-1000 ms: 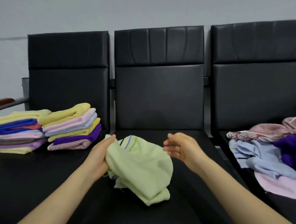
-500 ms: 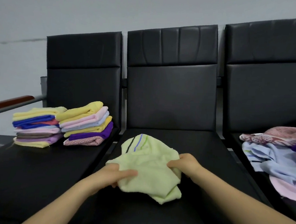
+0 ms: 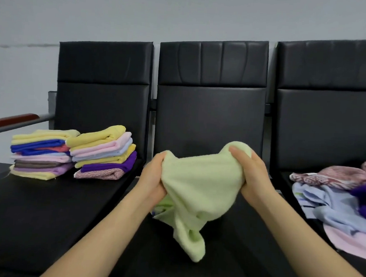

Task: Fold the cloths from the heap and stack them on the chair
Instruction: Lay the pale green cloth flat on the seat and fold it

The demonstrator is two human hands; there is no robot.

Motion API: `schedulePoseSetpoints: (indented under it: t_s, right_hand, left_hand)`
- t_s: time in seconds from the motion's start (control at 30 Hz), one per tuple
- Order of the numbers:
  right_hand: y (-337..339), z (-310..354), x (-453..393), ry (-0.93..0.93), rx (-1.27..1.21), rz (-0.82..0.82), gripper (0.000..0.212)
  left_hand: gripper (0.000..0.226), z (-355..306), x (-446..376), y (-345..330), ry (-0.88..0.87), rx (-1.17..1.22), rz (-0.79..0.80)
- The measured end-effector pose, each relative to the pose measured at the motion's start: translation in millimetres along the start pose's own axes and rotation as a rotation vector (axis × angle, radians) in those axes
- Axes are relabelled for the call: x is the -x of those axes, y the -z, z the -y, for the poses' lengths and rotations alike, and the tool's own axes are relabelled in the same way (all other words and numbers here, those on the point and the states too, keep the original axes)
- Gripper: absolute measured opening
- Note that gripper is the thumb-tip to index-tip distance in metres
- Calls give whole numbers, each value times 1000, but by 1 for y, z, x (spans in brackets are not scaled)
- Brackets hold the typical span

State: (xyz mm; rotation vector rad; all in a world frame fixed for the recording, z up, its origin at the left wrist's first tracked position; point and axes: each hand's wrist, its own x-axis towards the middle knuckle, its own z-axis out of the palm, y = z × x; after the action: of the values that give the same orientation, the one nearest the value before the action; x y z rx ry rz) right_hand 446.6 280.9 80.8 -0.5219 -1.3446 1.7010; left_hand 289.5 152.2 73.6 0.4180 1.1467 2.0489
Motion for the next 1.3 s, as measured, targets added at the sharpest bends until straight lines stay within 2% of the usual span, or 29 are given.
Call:
schedulePoseSetpoints:
  t_s: [0.07,0.17,0.27,0.33,0.4,0.43,0.5,0.53,0.6,0.63,0.77,0.83,0.93,1.0,1.1,1.17,1.2,1.27,1.3]
  right_hand:
    - [1,12,0,64,-52,13,10]
    - [5,23,-4,135,-170,33,25]
    - [10,11,-16,126,-147,14,30]
    - [18,-10,-27,69,-80,10,34]
    - [32,-37,-36,-33,124,-8,43]
    - [39,-51,-38,-97,285,-20,46]
    - [49,-72,-37,-231,573,-8,39]
    - [51,-79,-35,-283,674,13,32]
    - [49,-84,-30,-301,816,42,26]
    - [46,-83,-28,-280,872,48,30]
    - [33,-82,-24,-301,1070,93,43]
    - [25,-81,-24,-349,1172,120,47]
    - [14,-85,-28,-414,1247,125,54]
    - [7,-93,-27,-409,1091,97,47]
    - [2,-104,-23,-361,658,88,44]
    - [-1,-100,-21,-390,464,81,27]
    - [1,-100,-22,-434,340,66,34]
    - [6,-96,-24,-495,74,20,60]
    - [8,-92,-24,-481,-41,9,57]
  left_hand:
    - [23,-10,-5,-11,-25,63,36]
    - [13,-27,-14,-17,-138,96,74]
    - [15,-26,-30,-11,-274,30,-19]
    - [11,-10,-36,0,-220,-40,-50]
    - [18,11,-41,22,-65,-134,-99]
    - [31,23,-43,37,13,-237,-108]
    - [60,40,-47,62,122,-520,-102]
    - [62,44,-48,72,144,-607,-126]
    - [48,43,-49,83,145,-612,-174]
    - [46,40,-48,86,156,-621,-184]
    - [63,38,-37,98,327,-811,-117]
    - [56,41,-30,98,369,-884,-77]
    - [45,47,-21,91,311,-1018,-49]
    - [43,52,-18,88,267,-998,10]
    - [20,54,-11,80,235,-896,74]
    - [13,54,-10,78,210,-833,54]
    - [13,54,-11,79,205,-798,38]
    - [14,54,-13,79,210,-727,20]
    - [15,53,-13,79,215,-685,12]
